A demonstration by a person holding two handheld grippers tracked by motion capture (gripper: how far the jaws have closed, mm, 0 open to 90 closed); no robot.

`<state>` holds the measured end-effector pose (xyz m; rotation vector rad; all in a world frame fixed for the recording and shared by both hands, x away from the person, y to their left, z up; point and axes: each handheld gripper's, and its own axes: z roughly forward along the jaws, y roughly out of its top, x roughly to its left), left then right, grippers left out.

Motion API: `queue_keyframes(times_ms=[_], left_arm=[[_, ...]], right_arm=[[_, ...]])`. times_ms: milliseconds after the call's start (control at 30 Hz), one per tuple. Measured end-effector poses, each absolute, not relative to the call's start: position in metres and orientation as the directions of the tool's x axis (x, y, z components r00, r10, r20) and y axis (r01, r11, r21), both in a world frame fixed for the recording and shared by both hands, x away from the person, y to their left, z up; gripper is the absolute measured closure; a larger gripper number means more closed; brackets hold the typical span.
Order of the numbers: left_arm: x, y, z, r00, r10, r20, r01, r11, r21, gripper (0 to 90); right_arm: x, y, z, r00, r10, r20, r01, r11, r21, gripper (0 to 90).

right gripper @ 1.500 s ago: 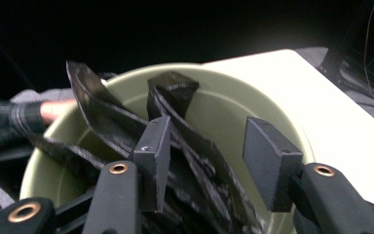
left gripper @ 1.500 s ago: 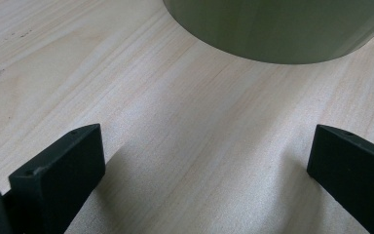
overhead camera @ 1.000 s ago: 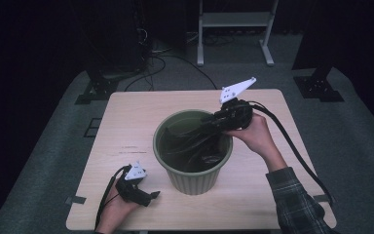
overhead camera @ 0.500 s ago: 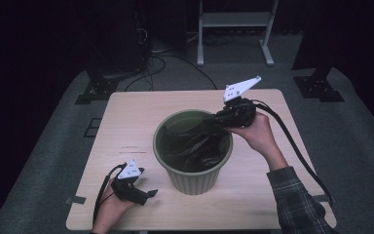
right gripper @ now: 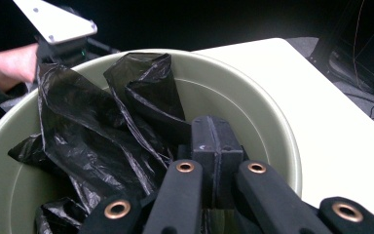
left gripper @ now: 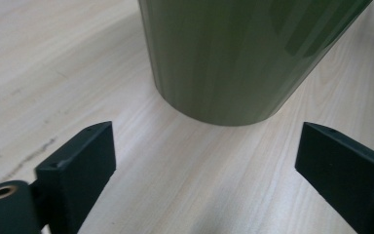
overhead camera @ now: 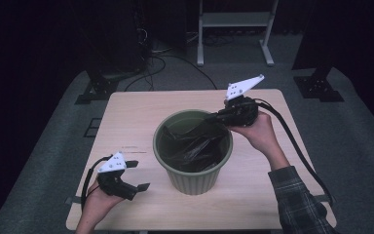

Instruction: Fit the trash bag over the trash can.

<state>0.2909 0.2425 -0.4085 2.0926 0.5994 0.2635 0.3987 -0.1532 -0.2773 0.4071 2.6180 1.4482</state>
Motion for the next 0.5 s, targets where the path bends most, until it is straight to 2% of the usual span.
queue_keyframes(times_ms=[500], left_arm=[[0.305,0.241,-0.321,0.885,0.463,0.055,0.176,-0.440,0.880,19.4]], right_arm=[[0.401,-0.158,-0.269,-0.954,0.299,0.018,0.169,0.485,0.858,90.0]])
